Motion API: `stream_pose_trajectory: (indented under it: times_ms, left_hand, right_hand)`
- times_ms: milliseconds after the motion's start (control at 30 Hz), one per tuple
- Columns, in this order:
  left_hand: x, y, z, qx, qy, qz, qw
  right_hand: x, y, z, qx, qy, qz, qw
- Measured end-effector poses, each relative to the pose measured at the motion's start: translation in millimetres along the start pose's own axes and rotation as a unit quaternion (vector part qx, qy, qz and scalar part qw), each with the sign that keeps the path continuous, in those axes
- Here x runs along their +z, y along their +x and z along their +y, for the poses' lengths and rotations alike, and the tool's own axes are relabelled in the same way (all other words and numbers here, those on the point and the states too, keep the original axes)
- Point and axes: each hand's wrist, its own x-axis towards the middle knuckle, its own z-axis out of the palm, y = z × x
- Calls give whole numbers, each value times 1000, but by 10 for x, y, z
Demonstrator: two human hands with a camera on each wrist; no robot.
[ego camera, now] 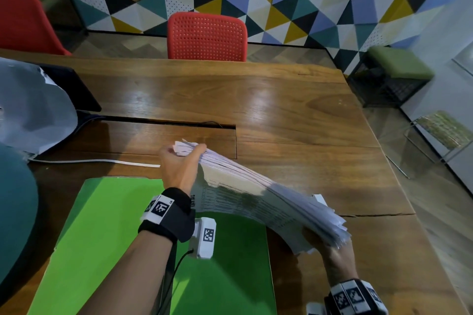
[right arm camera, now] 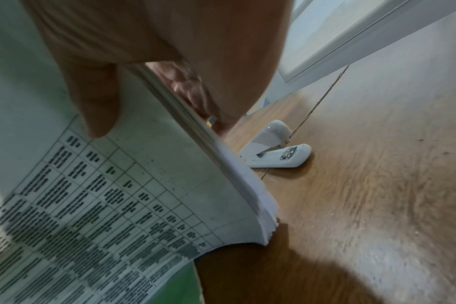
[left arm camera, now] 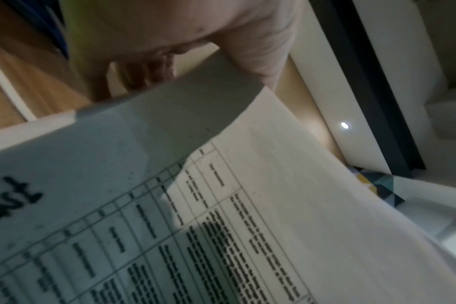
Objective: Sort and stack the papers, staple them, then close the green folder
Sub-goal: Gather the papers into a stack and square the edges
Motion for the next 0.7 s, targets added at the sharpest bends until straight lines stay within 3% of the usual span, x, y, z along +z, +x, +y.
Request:
stream_pose_trajectory:
  times_ms: [133,333,500,700]
  left_hand:
    - [-78,21,-21,-20,-18,-86,996]
    - [-293,-30,-38,49,35,-254,965]
    - [-432,82,-74,46,40,-275,960]
    - [-488,78,41,50,7,-291,955]
  right_hand:
    - [45,49,15,10,-64,-17,998]
    - [69,58,-84,-2,22,-7,1000]
    - [-28,27,-330,38,38,-25,998]
    - [-61,94,-644,4,43,-31,999]
